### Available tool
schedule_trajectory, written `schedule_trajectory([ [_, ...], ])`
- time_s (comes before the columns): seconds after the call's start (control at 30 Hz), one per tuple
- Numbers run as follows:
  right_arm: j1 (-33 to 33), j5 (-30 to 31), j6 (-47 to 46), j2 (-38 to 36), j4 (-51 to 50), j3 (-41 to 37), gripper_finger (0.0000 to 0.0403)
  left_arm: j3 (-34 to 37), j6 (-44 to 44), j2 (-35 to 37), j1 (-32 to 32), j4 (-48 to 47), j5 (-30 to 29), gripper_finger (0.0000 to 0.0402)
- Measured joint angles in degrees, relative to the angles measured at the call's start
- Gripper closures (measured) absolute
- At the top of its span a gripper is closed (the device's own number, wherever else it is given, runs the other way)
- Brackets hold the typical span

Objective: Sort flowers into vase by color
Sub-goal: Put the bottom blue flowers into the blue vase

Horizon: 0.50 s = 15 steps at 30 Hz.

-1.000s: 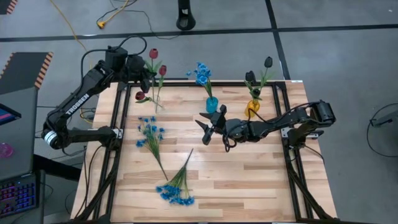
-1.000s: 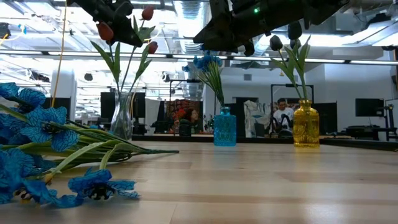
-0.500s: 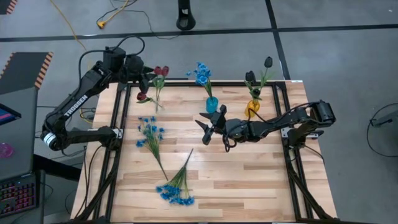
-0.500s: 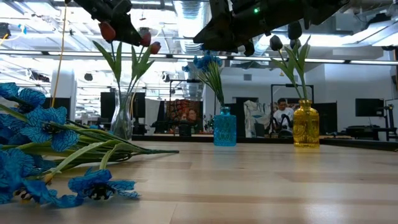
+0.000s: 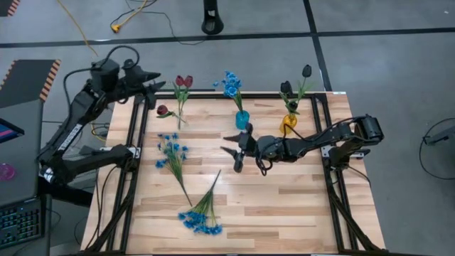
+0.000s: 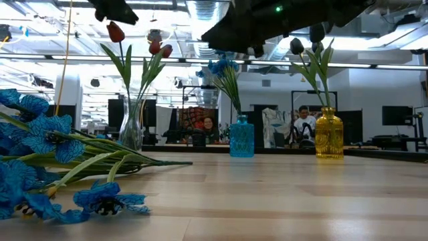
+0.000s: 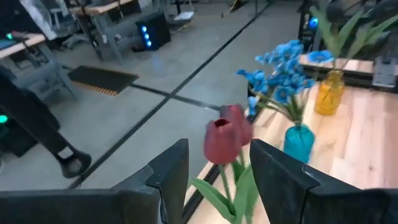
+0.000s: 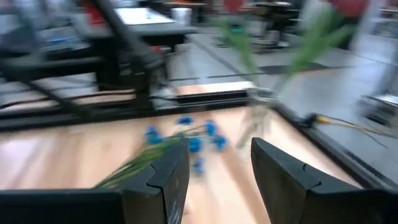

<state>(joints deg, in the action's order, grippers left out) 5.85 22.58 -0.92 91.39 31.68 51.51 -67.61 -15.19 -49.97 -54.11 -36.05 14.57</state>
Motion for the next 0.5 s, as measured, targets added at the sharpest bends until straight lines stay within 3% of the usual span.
schedule_trajectory([
  [0.27, 0.0, -19.2, 2.9, 0.0, -3.2, 1.4, 0.0206, 0.0, 0.7, 5.8, 0.0, -7.3, 3.0, 0.0242],
  [0.5, 1.5, -22.9, 8.7, 1.7, -25.5, 12.8, 0.0206, 0.0, 3.2, 7.7, 1.1, -10.6, 3.1, 0.0242],
])
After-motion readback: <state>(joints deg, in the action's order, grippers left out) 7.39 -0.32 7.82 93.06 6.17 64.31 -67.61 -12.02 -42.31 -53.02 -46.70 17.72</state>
